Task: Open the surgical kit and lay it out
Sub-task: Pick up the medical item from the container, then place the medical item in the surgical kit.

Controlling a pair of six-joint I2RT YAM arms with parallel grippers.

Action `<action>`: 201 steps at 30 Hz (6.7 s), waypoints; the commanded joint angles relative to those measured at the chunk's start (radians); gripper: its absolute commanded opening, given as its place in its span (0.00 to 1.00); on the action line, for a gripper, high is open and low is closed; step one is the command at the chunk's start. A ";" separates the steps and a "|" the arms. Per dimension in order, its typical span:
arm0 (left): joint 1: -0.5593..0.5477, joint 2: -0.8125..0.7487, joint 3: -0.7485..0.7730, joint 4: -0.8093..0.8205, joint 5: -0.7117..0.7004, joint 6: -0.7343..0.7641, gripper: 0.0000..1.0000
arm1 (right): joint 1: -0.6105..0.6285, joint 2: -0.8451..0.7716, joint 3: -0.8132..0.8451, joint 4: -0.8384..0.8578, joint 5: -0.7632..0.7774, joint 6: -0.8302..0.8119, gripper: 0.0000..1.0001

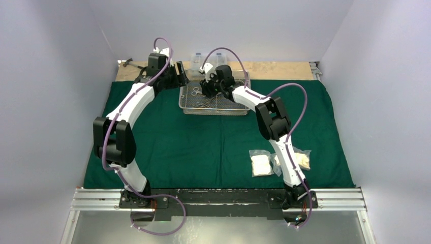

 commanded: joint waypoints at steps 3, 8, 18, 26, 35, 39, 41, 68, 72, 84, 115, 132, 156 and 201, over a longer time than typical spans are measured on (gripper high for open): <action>0.005 0.035 0.076 -0.023 0.026 -0.003 0.70 | 0.005 0.011 0.017 0.043 0.024 -0.089 0.45; 0.008 0.038 0.083 -0.018 0.024 -0.006 0.70 | 0.009 0.006 0.002 0.029 0.023 -0.124 0.40; 0.013 0.016 0.069 -0.018 0.016 -0.006 0.70 | 0.009 0.033 0.045 -0.054 -0.023 -0.150 0.32; 0.013 0.007 0.079 -0.037 0.010 0.002 0.70 | 0.010 0.061 0.068 -0.088 -0.039 -0.159 0.32; 0.013 -0.005 0.085 -0.047 0.002 0.008 0.70 | 0.022 0.018 0.048 -0.064 0.044 -0.207 0.06; 0.013 -0.009 0.083 -0.039 0.002 0.008 0.70 | 0.024 -0.039 0.034 -0.023 0.044 -0.205 0.01; 0.013 -0.011 0.081 -0.035 0.002 0.007 0.70 | 0.025 -0.067 0.027 -0.012 0.041 -0.205 0.00; 0.028 -0.080 0.026 0.129 0.181 -0.234 0.74 | 0.025 -0.489 -0.261 0.097 -0.235 0.299 0.00; 0.032 -0.101 -0.021 0.191 0.241 -0.316 0.76 | 0.025 -0.522 -0.311 0.156 -0.271 0.412 0.00; 0.077 -0.065 -0.040 0.144 0.416 -0.598 0.52 | 0.026 -0.569 -0.435 0.316 -0.298 0.480 0.00; 0.120 -0.096 -0.162 0.550 0.520 -1.327 0.00 | 0.043 -0.835 -0.596 0.644 0.254 0.980 0.90; 0.121 -0.223 -0.368 0.668 0.339 -1.771 0.00 | 0.215 -0.809 -0.764 0.899 0.497 0.974 0.85; 0.092 -0.349 -0.424 0.517 0.358 -1.845 0.00 | 0.275 -0.555 -0.642 1.254 0.499 0.904 0.53; 0.099 -0.303 -0.206 -0.191 0.221 -0.521 0.75 | 0.269 -0.929 -0.514 -0.611 0.684 0.987 0.00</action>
